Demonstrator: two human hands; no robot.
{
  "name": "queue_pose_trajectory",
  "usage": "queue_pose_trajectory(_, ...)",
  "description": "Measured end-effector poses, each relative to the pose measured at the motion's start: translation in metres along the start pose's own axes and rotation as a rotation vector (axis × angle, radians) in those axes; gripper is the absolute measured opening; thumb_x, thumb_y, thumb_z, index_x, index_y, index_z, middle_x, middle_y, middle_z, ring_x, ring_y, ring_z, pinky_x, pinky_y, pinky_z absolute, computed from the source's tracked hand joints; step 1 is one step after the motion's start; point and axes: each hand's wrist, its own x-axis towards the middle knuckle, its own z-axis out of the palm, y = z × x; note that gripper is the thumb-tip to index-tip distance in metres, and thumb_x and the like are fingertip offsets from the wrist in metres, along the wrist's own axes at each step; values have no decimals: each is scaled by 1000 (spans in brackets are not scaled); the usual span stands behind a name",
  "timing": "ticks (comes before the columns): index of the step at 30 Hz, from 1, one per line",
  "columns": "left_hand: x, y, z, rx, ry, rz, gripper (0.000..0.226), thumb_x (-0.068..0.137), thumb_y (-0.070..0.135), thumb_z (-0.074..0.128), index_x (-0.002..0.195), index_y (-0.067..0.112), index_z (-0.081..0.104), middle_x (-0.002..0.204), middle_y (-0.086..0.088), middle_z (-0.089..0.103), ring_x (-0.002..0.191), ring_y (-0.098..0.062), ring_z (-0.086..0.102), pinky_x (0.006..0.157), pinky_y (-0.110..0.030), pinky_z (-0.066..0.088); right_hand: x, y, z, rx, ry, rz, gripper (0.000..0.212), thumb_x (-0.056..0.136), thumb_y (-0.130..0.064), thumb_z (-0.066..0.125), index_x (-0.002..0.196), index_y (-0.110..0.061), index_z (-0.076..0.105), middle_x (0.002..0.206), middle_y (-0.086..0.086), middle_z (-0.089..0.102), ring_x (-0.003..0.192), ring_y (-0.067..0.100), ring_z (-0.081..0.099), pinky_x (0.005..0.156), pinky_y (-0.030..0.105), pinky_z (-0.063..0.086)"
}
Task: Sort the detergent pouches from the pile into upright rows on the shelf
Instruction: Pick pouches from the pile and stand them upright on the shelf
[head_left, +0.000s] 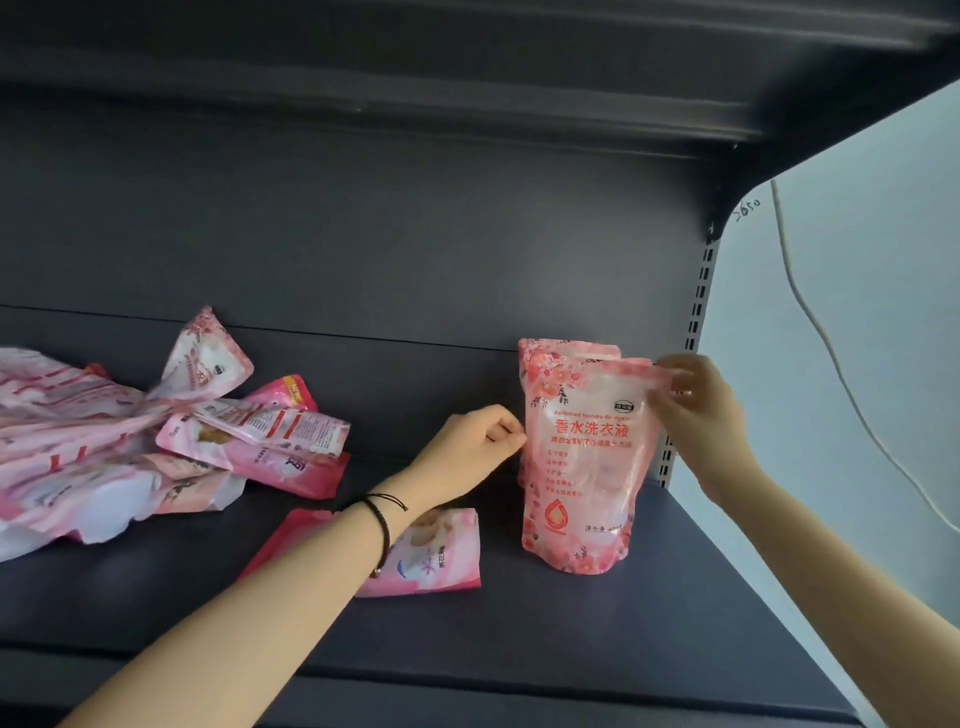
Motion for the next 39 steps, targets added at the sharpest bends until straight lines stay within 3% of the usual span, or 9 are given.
queue_pose_trajectory(4, -18, -16, -42, 611, 17, 158, 33, 95, 53, 41, 116, 31, 55, 106, 11, 64, 90, -9, 61, 71, -31, 52, -4, -24, 1, -529, 82, -523, 39, 83, -11, 65, 121, -15, 55, 117, 8, 57, 104, 29, 55, 80, 38, 46)
queue_pose_trajectory(7, -33, -33, -70, 877, 17, 281, 41, 95, 57, 35, 119, 29, 54, 103, 6, 66, 95, -14, 61, 78, -33, 49, -15, -45, 17, -791, -113, -807, 32, 86, -23, 65, 117, -15, 62, 115, 6, 60, 102, 31, 58, 80, 40, 49)
queue_pose_trajectory(13, -69, -71, -120, 1099, -107, 265, 48, 92, 62, 32, 111, 27, 60, 98, 3, 66, 97, -18, 59, 85, -35, 45, -44, -72, 83, -995, -699, -906, 39, 94, -51, 46, 127, -32, 52, 124, -8, 54, 111, 14, 54, 78, 27, 47)
queue_pose_trajectory(18, -97, -106, -142, 1115, -139, 154, 50, 90, 66, 32, 98, 26, 62, 97, 6, 64, 94, -17, 60, 68, -30, 37, -58, -83, 157, -1085, -1023, -801, 42, 92, -52, 46, 126, -29, 52, 116, -4, 58, 104, 19, 57, 76, 33, 47)
queue_pose_trajectory(22, -111, -127, -144, 1024, -163, -5, 57, 90, 68, 32, 110, 26, 64, 110, 4, 66, 98, -18, 61, 68, -29, 43, -65, -85, 212, -1061, -1204, -567, 47, 91, -50, 51, 130, -25, 51, 121, -2, 59, 108, 20, 56, 76, 33, 43)
queue_pose_trajectory(27, -117, -140, -140, 834, -127, -155, 49, 93, 61, 36, 82, 19, 60, 84, 4, 61, 80, -19, 60, 63, -30, 43, -76, -74, 258, -1064, -1308, -233, 47, 97, -48, 42, 126, -14, 58, 122, 6, 62, 107, 24, 59, 94, 38, 48)
queue_pose_trajectory(33, -118, -158, -137, 244, -69, -361, 34, 94, 54, 44, 101, 27, 64, 100, 8, 65, 91, -9, 60, 84, -32, 51, -78, -61, 262, -749, -1145, 86, 42, 95, -37, 52, 107, 0, 67, 84, 9, 61, 59, 14, 51, 54, 23, 42)
queue_pose_trajectory(37, -116, -151, -140, -98, -5, -381, 26, 94, 50, 48, 87, 28, 59, 92, 10, 63, 84, -6, 59, 72, -23, 46, -66, -68, 246, -545, -895, 76, 22, 94, -36, 56, 88, -16, 64, 88, 2, 64, 71, 11, 59, 62, 23, 47)
queue_pose_trajectory(39, -113, -143, -142, -402, 47, -420, 31, 92, 51, 53, 99, 23, 66, 95, 4, 72, 86, -13, 68, 68, -25, 52, -59, -74, 238, -476, -763, 19, 21, 95, -26, 55, 75, -21, 57, 78, -3, 58, 67, 8, 52, 59, 21, 42)
